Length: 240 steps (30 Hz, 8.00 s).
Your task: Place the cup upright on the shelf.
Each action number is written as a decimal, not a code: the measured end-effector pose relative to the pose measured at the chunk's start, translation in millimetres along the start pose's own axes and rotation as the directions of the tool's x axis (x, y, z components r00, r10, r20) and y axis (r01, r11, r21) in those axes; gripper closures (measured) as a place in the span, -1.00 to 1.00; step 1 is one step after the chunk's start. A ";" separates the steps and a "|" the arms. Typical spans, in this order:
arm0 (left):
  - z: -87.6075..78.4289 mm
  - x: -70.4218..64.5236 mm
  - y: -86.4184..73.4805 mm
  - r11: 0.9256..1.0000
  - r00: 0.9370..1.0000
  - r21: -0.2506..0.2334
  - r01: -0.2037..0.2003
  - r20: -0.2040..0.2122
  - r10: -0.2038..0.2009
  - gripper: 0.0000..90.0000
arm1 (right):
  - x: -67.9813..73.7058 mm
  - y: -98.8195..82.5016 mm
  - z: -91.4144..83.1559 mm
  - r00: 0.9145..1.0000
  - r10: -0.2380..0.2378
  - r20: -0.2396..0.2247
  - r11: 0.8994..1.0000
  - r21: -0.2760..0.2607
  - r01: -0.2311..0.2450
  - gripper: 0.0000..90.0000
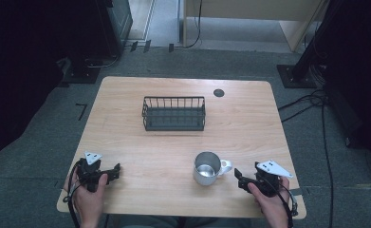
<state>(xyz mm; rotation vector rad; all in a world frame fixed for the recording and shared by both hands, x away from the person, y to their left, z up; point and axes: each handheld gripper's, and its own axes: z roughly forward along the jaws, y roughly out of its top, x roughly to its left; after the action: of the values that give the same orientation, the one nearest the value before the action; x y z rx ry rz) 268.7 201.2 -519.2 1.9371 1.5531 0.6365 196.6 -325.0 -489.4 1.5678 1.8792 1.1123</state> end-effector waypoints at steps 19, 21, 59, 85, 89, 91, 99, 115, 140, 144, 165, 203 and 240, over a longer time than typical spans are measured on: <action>-0.1 0.3 0.1 1.000 1.000 0.001 -0.004 0.001 0.004 -1.00 | 33.8 4.2 20.0 0.999 -0.024 -0.035 0.999 -0.044 0.022 0.38; -0.1 0.4 0.1 1.000 1.000 0.002 -0.004 0.001 0.004 -1.00 | 35.7 4.3 21.2 0.999 -0.037 -0.024 0.998 -0.048 0.036 0.40; -0.1 0.4 0.1 1.000 1.000 0.001 -0.004 0.001 0.004 -1.00 | 53.9 34.2 36.0 0.999 -0.010 0.050 0.994 -0.109 0.016 0.81; -0.1 0.4 0.1 1.000 1.000 0.001 -0.004 0.001 0.004 -1.00 | 74.2 84.6 53.4 0.997 -0.062 0.038 0.985 -0.158 0.067 0.82; -0.1 0.4 0.1 1.000 1.000 0.001 -0.003 0.001 0.003 -1.00 | 78.0 91.5 55.8 0.997 -0.068 0.037 0.984 -0.163 0.073 0.82; -0.1 0.4 0.1 1.000 1.000 0.001 -0.004 0.001 0.004 -1.00 | 80.2 96.4 57.4 0.997 -0.070 0.036 0.983 -0.166 0.075 0.82; 0.1 0.3 0.1 1.000 1.000 -0.001 -0.002 0.001 0.002 -1.00 | 89.3 115.2 65.4 0.995 -0.091 0.042 0.981 -0.167 0.097 0.83; -0.1 0.3 0.2 1.000 1.000 0.000 -0.002 0.000 0.002 -1.00 | 106.5 151.8 85.6 0.995 -0.094 0.019 0.980 -0.177 0.096 0.83; -0.1 0.2 0.2 1.000 1.000 0.000 -0.002 0.000 0.002 -1.00 | 130.8 208.9 120.7 0.997 -0.071 0.035 0.974 -0.215 0.077 0.83; 0.0 0.3 0.2 1.000 1.000 0.000 -0.003 0.000 0.003 -1.00 | 130.5 213.9 126.7 0.997 -0.066 0.045 0.973 -0.217 0.074 0.83; -0.1 0.4 0.2 1.000 1.000 0.001 -0.004 0.001 0.004 -1.00 | 134.6 227.5 176.8 0.987 0.058 0.147 0.969 -0.245 -0.021 0.83; -0.1 0.3 0.2 1.000 1.000 0.001 -0.002 0.000 0.002 -1.00 | 140.3 178.9 212.7 0.961 0.133 0.244 0.959 -0.278 -0.063 0.84; -0.1 0.2 0.2 1.000 1.000 0.001 -0.002 0.001 0.002 -1.00 | 129.9 177.0 175.9 0.991 -0.056 0.124 0.988 -0.134 0.072 0.32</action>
<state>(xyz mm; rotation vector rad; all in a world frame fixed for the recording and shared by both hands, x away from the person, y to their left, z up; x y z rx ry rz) 268.8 201.4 -519.0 1.9399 1.5514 0.6361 403.1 -144.1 -428.2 1.4539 1.7239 1.0721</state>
